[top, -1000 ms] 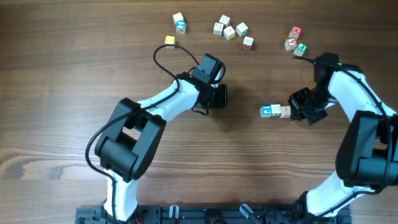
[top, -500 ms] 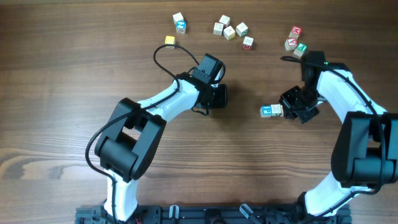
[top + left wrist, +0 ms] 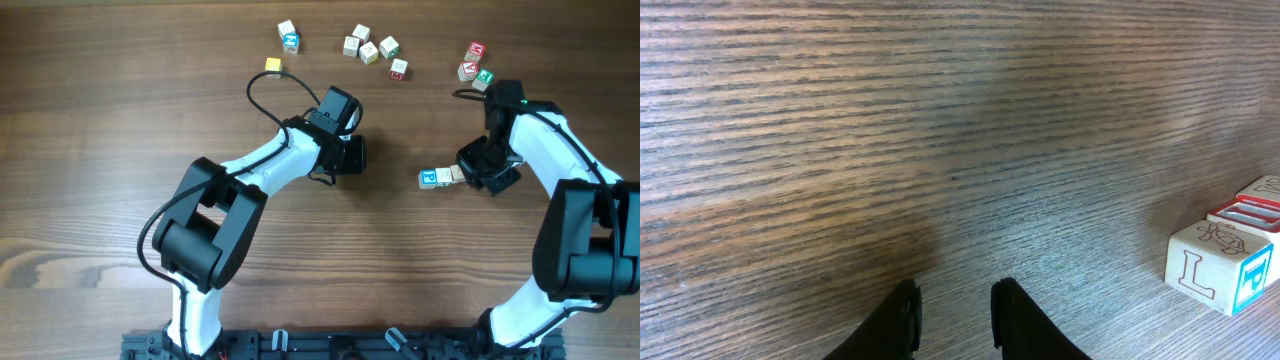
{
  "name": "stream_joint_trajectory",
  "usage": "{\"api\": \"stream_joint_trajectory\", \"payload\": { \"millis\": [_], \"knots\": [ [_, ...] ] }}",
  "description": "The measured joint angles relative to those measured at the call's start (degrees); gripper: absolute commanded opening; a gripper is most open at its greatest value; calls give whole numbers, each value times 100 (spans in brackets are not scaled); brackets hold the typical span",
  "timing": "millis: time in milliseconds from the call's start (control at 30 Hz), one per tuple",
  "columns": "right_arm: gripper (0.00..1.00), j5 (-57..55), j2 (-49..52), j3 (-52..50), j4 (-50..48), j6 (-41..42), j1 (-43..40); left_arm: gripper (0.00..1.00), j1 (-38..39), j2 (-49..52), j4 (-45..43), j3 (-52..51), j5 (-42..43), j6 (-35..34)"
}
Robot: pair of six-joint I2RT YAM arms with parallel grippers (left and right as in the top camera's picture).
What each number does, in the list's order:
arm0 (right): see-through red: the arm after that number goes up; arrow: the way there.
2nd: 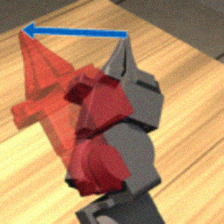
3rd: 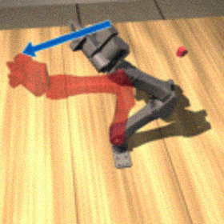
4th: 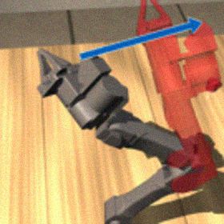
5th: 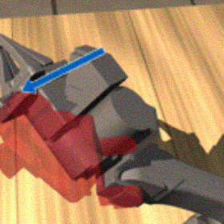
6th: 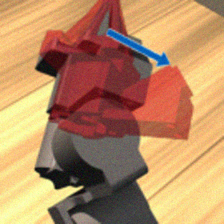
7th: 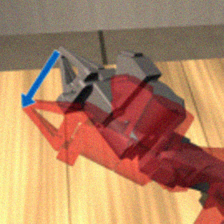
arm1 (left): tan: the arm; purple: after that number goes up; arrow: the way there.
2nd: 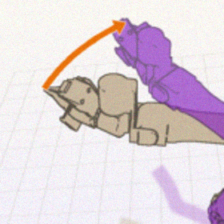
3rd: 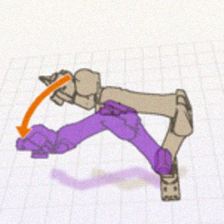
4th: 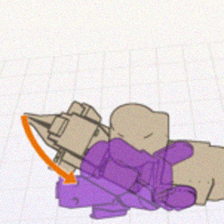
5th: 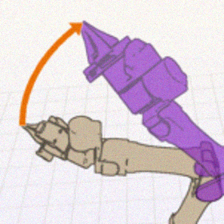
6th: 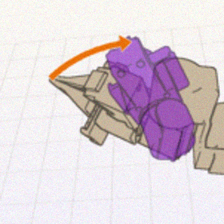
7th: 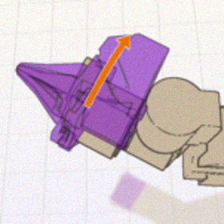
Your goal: Form a horizontal line
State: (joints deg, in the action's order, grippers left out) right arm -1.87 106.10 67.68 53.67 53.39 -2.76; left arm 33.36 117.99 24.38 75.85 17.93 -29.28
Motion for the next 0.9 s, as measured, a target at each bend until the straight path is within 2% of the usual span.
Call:
{"api": "stream_joint_trajectory", "payload": {
  "millis": [100, 233, 300, 400, 567, 900],
  "knots": [
    [5, -437, 0, -4, -330, 315, 0, 28, 0, 0, -2, 0, 0, 0],
    [5, -533, 0, -17, -1381, 439, 0, 28, 0, 0, 0, 0, 0, 0],
    [11, -310, 4, -17, -1709, 337, 0, 28, 0, 0, -2, 0, 0, 0],
    [11, -203, 7, -17, -1735, 269, 0, 28, 0, 0, -2, 0, 0, 0],
    [4, -155, 9, -59, -1775, 87, 57, 27, 0, 0, -2, 0, 0, 0],
    [5, 15, 9, -195, -1912, -142, 214, 27, 0, 0, -2, 0, 0, 0]
  ]
}}
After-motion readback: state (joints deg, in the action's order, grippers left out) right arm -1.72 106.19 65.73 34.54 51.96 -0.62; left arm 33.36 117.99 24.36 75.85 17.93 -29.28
